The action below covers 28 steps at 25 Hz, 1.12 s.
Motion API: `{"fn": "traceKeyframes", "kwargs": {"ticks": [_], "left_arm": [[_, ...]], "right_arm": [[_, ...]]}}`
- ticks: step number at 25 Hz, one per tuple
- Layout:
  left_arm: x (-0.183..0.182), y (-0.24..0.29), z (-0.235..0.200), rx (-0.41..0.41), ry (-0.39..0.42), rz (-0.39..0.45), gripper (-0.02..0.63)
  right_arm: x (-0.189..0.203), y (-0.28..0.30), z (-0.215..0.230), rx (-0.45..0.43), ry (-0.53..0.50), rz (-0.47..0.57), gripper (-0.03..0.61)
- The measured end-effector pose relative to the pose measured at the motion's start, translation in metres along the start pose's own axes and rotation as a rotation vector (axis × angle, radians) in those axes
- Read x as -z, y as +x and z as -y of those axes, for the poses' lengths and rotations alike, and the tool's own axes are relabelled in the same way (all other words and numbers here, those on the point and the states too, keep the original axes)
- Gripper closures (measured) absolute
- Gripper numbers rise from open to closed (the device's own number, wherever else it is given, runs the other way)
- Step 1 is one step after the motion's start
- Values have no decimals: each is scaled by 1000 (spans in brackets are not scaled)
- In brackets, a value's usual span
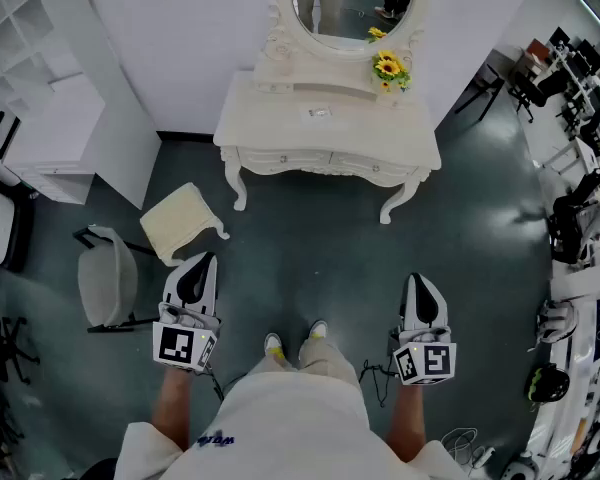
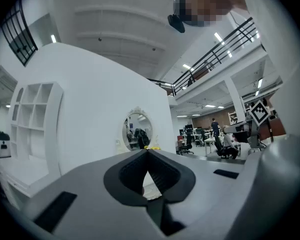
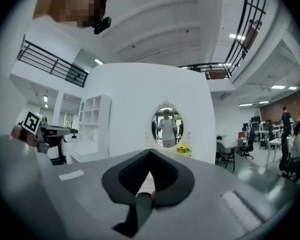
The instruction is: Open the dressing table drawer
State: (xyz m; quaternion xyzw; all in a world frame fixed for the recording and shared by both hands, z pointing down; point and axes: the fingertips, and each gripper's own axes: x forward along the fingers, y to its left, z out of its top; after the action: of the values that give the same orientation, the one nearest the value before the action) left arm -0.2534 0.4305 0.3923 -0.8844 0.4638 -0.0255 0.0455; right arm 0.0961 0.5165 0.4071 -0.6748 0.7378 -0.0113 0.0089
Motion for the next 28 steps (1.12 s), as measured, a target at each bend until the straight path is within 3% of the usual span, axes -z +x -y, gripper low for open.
{"fn": "traceKeyframes", "kwargs": {"ticks": [5,10,13,17,23,28], "left_arm": [[-14,-30,9,-26,10,14,606],[-18,-36,33,-38,33,-7,606],[-12,-37,51,-24,18,-18,606],[1,-40,64,-19,-39,-43,606],[-11,-53,75,-25,51,-4,606],[-6,-59,69,-73,9,14,605]], "right_arm": [[1,-46,19,37,-19,-35,568],[-9,-52,14,-69,-95,-16,569],[-5,-55,13,-114,-66,16,569],[2,-59,24,-82,-45,23,569],[-3,-70,27,-133,-8,59,569],[-4,-74,27,-140,-51,67,568]]}}
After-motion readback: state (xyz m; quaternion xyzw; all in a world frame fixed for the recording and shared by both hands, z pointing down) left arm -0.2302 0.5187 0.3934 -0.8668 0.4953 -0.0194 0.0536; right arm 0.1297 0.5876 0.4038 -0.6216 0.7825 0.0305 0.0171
